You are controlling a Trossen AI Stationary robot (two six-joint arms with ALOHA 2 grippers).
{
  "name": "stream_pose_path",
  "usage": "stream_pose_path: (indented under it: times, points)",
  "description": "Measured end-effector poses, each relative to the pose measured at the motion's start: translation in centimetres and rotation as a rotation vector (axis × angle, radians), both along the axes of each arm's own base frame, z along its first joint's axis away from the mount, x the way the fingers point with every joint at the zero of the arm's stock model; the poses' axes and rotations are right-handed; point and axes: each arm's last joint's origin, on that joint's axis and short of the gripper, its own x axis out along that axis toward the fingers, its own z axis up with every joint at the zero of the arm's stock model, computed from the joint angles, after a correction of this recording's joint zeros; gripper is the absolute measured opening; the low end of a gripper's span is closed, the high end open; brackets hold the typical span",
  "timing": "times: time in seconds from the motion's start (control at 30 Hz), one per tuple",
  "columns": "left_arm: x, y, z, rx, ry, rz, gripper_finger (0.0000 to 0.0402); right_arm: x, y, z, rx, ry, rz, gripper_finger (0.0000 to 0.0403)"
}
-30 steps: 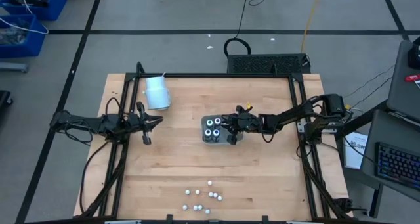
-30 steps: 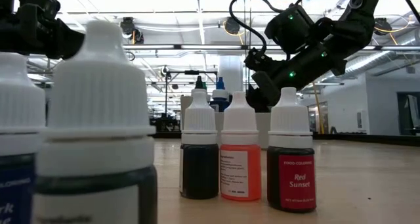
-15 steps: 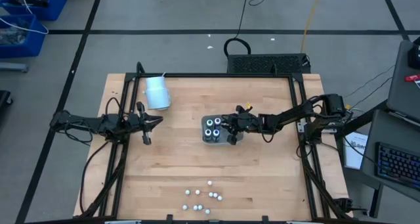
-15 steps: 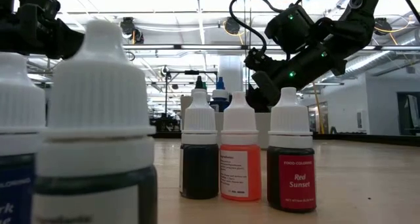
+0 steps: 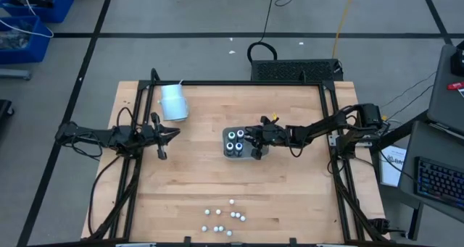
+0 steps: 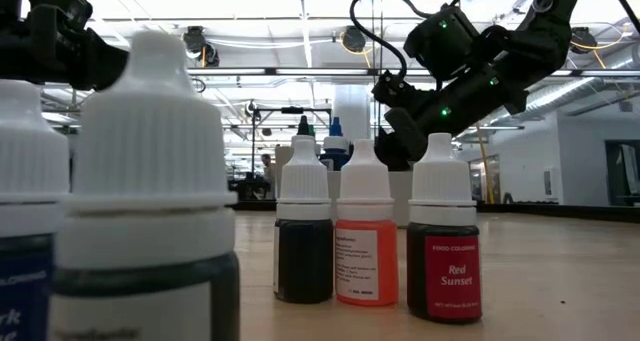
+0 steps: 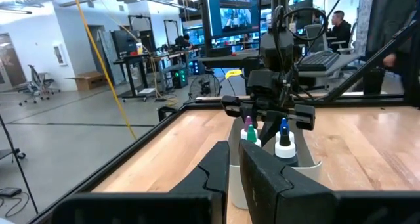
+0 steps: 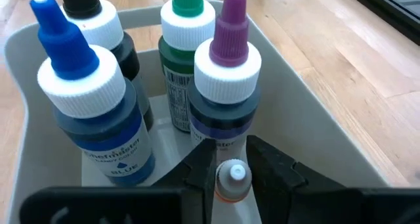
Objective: Pick & Place food coloring
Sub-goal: Put the orange food coloring bottle into the bin
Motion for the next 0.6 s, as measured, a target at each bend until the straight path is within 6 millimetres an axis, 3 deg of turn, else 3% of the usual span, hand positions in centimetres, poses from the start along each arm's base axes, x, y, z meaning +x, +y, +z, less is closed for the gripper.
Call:
stream_pose_path:
  times: [0.47, 0.6]
  points:
    - [0.00, 0.00, -0.01, 0.000, 0.000, 0.000, 0.0042, -0.52, 0.08, 0.84, 0.020, 0.023, 0.028, 0.0074]
    - [0.00, 0.00, -0.01, 0.000, 0.000, 0.000, 0.0042, -0.56, 0.09, 0.62, 0.043, 0.038, 0.047, 0.0092]
